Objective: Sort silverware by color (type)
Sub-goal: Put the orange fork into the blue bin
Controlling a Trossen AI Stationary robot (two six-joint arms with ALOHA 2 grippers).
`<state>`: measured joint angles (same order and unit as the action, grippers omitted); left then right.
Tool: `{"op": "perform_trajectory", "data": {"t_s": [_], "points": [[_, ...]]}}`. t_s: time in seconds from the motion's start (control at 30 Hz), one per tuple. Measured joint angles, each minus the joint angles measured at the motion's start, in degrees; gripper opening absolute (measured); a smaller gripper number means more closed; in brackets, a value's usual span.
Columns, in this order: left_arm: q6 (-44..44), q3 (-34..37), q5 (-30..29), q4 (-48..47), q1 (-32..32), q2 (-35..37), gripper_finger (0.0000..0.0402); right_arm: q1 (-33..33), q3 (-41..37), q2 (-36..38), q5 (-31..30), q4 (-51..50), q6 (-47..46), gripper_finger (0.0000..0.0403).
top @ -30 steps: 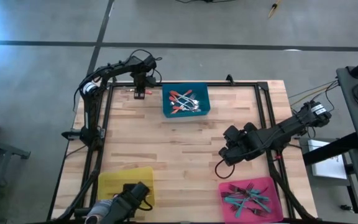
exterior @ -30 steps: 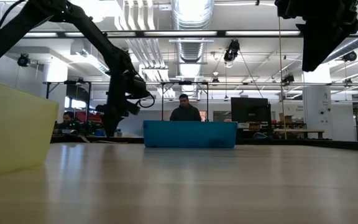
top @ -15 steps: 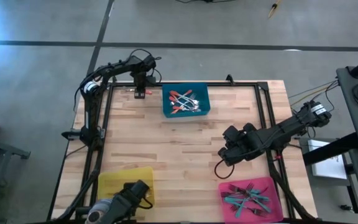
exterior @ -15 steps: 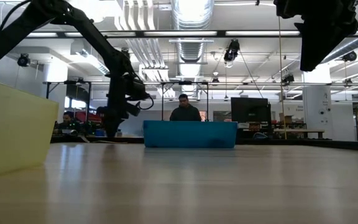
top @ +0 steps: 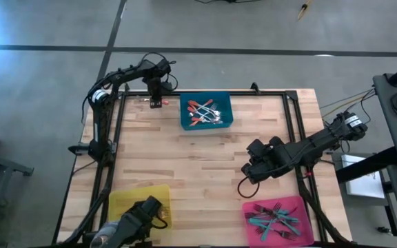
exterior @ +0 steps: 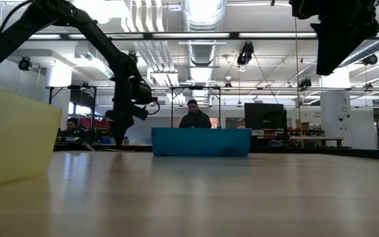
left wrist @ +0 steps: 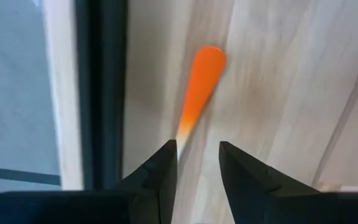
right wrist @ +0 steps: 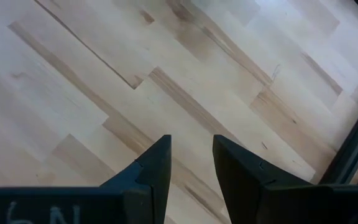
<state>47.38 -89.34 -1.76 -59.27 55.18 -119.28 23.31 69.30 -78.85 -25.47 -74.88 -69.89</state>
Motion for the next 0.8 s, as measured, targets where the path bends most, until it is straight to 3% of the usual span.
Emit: {"op": "perform_trajectory", "data": {"t_s": [0.27, 0.43, 0.53, 0.63, 0.7, 0.8], "points": [[-2.75, -5.42, 4.5, 0.29, 2.29, 0.07, 0.0087, 0.01, 0.0, 0.0, -0.03, 0.22, 0.02, 0.0112], [-10.88, -6.64, 3.41, 8.11, 4.39, 0.16, 0.0082, 0.0, 0.0, 0.0, -0.08, 0.41, -0.17, 0.0112], [-16.32, -6.62, -0.39, 11.78, 5.22, -0.69, 0.0082, 0.0, 0.0, 0.0, -0.09, 0.57, -0.74, 0.0112], [-18.11, -6.6, -8.7, 12.86, 5.27, -2.29, 0.0081, 0.0, 0.0, 0.0, -0.15, 0.64, -1.07, 0.0112], [-18.21, -6.63, -10.76, 11.25, 5.27, -3.23, 0.0081, 0.02, 0.0, 0.0, -0.17, 0.72, -1.09, 0.0112], [-16.36, -6.57, -4.08, 5.67, 5.37, -4.42, 0.0081, 0.0, 0.0, 0.0, -0.2, 0.86, -1.56, 0.0112]]}}
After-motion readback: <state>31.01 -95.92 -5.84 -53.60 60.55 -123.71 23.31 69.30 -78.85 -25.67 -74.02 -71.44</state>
